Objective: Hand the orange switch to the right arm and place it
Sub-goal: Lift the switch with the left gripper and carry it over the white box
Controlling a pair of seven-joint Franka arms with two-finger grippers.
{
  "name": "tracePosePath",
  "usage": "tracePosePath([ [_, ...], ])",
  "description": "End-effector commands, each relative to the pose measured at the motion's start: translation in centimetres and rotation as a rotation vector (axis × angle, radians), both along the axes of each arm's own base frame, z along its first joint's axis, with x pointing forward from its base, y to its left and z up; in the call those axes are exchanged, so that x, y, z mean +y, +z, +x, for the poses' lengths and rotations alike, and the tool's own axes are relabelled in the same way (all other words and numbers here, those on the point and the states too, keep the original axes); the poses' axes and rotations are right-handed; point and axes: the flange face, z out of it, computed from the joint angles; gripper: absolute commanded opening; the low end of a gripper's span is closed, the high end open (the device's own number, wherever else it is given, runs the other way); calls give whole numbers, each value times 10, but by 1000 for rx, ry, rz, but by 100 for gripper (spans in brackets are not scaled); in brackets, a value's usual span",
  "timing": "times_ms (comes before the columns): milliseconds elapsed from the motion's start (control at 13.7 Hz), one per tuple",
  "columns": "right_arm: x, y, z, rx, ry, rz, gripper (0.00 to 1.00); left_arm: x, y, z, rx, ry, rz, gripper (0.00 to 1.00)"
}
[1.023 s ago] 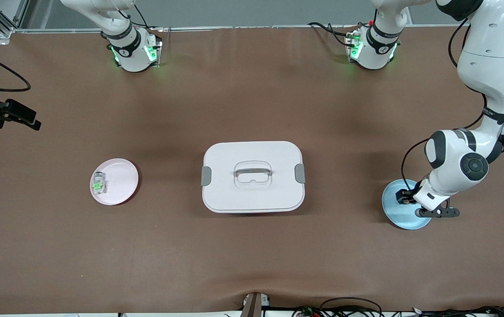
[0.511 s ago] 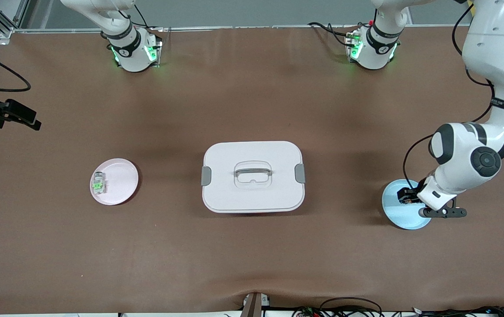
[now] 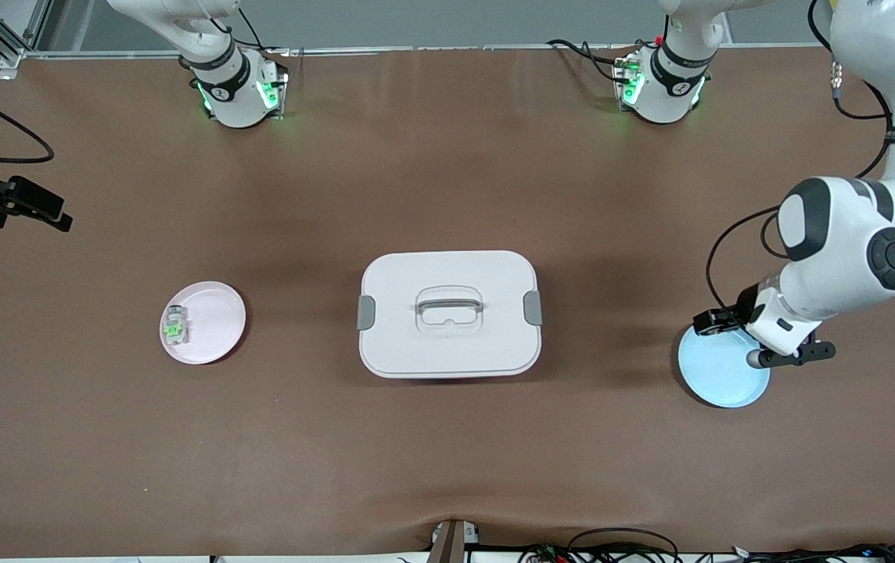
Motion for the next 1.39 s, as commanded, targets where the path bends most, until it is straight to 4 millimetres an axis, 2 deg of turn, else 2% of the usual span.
tracePosePath([
  [0, -3, 5, -1, -21, 0, 11, 100, -29, 42, -7, 47, 89, -56, 0],
  [219, -5, 5, -2, -18, -7, 14, 100, -70, 76, -7, 120, 222, -145, 0],
  [438, -5, 4, -2, -14, -6, 15, 100, -123, 97, -21, 188, 317, -152, 0],
  [584, -4, 4, -1, -15, -8, 15, 100, -144, 117, -30, 247, 394, -144, 0],
  [804, -2, 4, 1, -16, -14, 13, 100, -190, 142, -49, 312, 554, -127, 0],
  [950, 0, 5, 5, -22, -10, 14, 100, -211, 152, -57, 333, 647, -118, 0],
  [1096, 1, 5, 6, -24, -8, 14, 100, -221, 158, -59, 343, 677, -116, 0],
  [1315, 4, 4, 6, -23, 10, 14, 100, -231, 142, -59, 459, 787, -113, 0],
])
